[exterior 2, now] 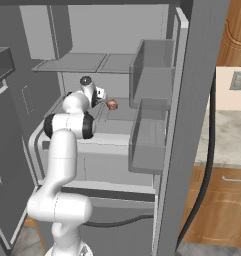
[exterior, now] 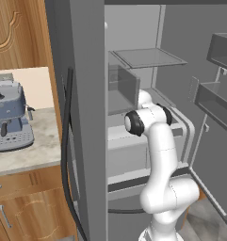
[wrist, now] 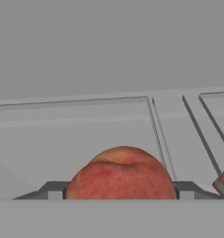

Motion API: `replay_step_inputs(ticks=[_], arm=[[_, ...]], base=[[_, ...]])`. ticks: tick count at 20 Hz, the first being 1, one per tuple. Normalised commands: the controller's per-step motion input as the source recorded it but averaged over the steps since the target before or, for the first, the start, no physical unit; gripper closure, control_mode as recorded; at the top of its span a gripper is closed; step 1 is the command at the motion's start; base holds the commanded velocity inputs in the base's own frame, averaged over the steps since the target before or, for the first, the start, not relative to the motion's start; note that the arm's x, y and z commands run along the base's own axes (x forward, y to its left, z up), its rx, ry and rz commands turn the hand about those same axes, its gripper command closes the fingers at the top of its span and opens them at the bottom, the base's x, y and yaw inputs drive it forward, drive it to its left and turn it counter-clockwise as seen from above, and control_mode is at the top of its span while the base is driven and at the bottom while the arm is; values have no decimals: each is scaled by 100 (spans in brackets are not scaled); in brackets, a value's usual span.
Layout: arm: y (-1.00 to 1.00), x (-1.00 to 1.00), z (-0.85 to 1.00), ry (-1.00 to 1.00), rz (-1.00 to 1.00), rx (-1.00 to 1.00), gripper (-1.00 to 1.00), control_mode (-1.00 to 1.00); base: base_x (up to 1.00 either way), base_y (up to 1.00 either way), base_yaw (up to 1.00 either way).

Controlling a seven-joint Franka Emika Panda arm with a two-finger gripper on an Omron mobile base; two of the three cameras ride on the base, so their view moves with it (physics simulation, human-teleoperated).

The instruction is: Pick the peach and apple from the fridge and place them on the plate next to the blender to make a fruit smoothie.

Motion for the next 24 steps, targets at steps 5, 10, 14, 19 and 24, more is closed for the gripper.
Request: replay_step_inputs(ticks=[5,10,14,19,24], arm=[[0,-71,0,-11,0,0,100,-100],[-3,-99,0,-36,0,3,100,-100],[-2,-100,41,-42,-2,3,100,-100],[0,-94,96,-9,-2,0,100,-100],[0,-98,100,10,-2,0,100,-100]], base=[[0,0,0],[0,0,0],[0,0,0],[0,0,0],[0,0,0]])
